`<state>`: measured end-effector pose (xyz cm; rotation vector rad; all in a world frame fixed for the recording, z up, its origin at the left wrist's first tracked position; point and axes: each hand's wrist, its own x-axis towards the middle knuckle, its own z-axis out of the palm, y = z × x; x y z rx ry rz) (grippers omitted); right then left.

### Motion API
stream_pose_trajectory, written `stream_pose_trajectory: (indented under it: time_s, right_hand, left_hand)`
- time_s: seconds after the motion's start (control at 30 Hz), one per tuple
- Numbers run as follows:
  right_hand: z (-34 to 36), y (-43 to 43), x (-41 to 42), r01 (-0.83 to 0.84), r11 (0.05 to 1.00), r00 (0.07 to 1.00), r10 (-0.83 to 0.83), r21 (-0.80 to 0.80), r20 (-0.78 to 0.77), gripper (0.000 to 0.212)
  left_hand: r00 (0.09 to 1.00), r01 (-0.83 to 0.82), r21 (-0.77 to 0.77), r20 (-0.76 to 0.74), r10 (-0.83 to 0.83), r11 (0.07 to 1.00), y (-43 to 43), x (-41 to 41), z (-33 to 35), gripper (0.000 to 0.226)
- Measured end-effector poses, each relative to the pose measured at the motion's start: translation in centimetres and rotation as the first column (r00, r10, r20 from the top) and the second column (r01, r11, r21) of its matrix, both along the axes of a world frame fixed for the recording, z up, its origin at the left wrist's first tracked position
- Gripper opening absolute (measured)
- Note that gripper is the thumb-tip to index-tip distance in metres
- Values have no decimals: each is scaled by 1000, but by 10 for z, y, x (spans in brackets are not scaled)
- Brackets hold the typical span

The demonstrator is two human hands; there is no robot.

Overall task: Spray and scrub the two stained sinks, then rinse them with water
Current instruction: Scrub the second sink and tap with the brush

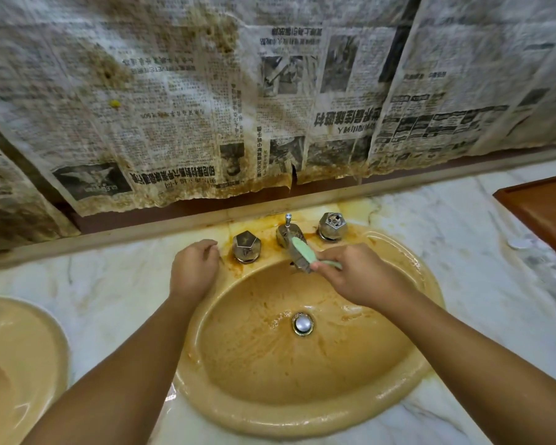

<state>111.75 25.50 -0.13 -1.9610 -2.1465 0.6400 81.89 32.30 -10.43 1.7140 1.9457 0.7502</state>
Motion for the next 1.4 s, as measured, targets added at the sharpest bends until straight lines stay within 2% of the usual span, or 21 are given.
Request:
stream_pose_trajectory:
  time_s: [0.07, 0.17, 0.3, 0.33, 0.37, 0.43, 0.53, 0.6, 0.67, 0.87, 0.93, 1.03, 1.17, 1.23, 1.33, 1.4]
  right_hand:
    - [-4, -2, 4, 57, 998, 997, -56, 25, -55, 34]
    - [-11, -2, 7, 132, 991, 985, -128, 29, -113, 36]
    - [-14, 1, 17, 221, 973, 961, -205, 65, -187, 38]
    - [-14, 2, 21, 238, 968, 954, -218, 78, -208, 35]
    - [-15, 3, 27, 248, 965, 948, -223, 87, -228, 33]
    - [-17, 7, 38, 269, 959, 931, -236, 86, -279, 37]
    - [-22, 11, 60, 294, 954, 895, -250, 66, -371, 39]
    - [-21, 12, 74, 297, 953, 867, -245, 55, -434, 29]
    - [-20, 11, 89, 283, 958, 843, -226, 46, -488, 25]
    - [-20, 3, 124, 249, 967, 792, -177, 44, -585, 30]
    - [-20, 2, 129, 246, 968, 774, -170, 42, -610, 25]
    - [-24, 4, 130, 229, 973, 756, -160, 28, -635, 7]
    - [-31, 11, 125, 152, 988, 737, -99, 21, -668, 14]
    - [-36, 16, 123, 97, 995, 744, -62, 15, -665, 13]
    - [-45, 26, 126, 12, 999, 767, 15, 38, -642, 17]
    - [-49, 33, 130, -34, 999, 768, 52, 40, -638, 18]
  left_hand:
    - [997, -41, 44, 68, 38, 998, -2, 16, 18, 29]
    - [992, 18, 134, 122, -34, 991, -10, 52, 43, 27]
    - [987, 133, 337, 42, -156, 932, -29, 109, 74, 18]
    - [986, 140, 345, 36, -162, 928, -35, 123, 81, 18]
    - [987, 135, 304, 47, -157, 943, -39, 136, 87, 26]
    - [986, 155, 115, 47, -161, 981, -44, 161, 98, 47]
    - [980, 190, -116, -36, -195, 975, -49, 196, 106, 59]
    - [987, 127, -225, 121, -102, 966, -51, 216, 108, 56]
    - [948, 39, -313, 311, 64, 949, -54, 233, 110, 50]
    - [839, -83, -451, 450, 307, 889, -64, 278, 109, 43]
    - [760, -96, -482, 530, 376, 871, -67, 290, 109, 38]
    - [640, -121, -526, 607, 471, 842, -66, 305, 105, 27]
    - [485, -140, -595, 656, 579, 792, -59, 314, 101, 13]
    - [451, -160, -612, 653, 609, 774, -56, 316, 99, 11]
    - [447, -196, -584, 662, 602, 788, -52, 314, 94, 18]
    - [392, -221, -562, 697, 600, 797, -45, 310, 88, 25]
